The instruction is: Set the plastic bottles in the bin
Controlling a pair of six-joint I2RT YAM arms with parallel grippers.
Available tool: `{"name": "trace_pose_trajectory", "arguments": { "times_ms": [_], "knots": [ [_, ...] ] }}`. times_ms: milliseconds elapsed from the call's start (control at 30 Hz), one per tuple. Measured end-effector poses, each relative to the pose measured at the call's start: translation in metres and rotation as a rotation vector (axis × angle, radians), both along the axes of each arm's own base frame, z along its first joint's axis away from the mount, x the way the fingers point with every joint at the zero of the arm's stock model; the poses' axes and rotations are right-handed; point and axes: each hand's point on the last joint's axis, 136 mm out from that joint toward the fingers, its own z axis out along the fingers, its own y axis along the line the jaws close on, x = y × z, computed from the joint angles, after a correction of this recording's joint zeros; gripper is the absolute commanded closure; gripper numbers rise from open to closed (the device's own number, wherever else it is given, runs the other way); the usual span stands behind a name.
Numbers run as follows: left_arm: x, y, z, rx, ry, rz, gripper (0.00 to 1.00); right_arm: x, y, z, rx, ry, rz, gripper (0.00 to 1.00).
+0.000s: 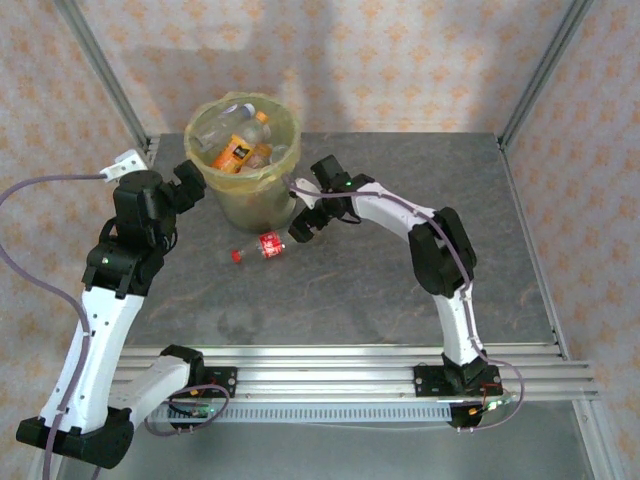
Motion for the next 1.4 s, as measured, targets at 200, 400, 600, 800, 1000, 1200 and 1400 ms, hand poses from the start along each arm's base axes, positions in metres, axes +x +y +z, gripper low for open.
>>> {"name": "trace_pose_trajectory", "arguments": {
  "times_ms": [200, 400, 600, 800, 1000, 1200, 1400],
  "knots": [
    [0.000, 0.002, 0.000, 0.004, -0.001, 0.011, 0.00, -0.002, 0.000, -0.012, -0.004, 0.052, 0.011, 0.02],
    [-0.001, 0.003, 0.000, 0.006, -0.001, 0.017, 0.00, -0.013, -0.002, -0.021, -0.009, 0.095, 0.021, 0.03],
    [-0.002, 0.003, -0.003, -0.010, -0.001, 0.023, 0.00, -0.050, -0.013, -0.038, -0.053, 0.162, 0.035, 0.04],
    [-0.004, 0.003, -0.015, -0.030, 0.013, 0.033, 0.00, -0.076, 0.003, -0.028, -0.055, 0.138, 0.072, 0.05],
    [-0.007, 0.004, -0.033, -0.050, 0.046, 0.045, 0.00, -0.094, 0.015, -0.032, -0.093, 0.108, 0.087, 0.08],
    [-0.008, 0.004, -0.048, -0.060, 0.085, 0.054, 0.00, -0.105, 0.015, -0.045, -0.166, 0.075, 0.077, 0.12],
    [-0.008, 0.004, -0.048, -0.066, 0.081, 0.057, 0.00, -0.114, 0.020, -0.049, -0.222, 0.027, 0.081, 0.18]
  ]
}}
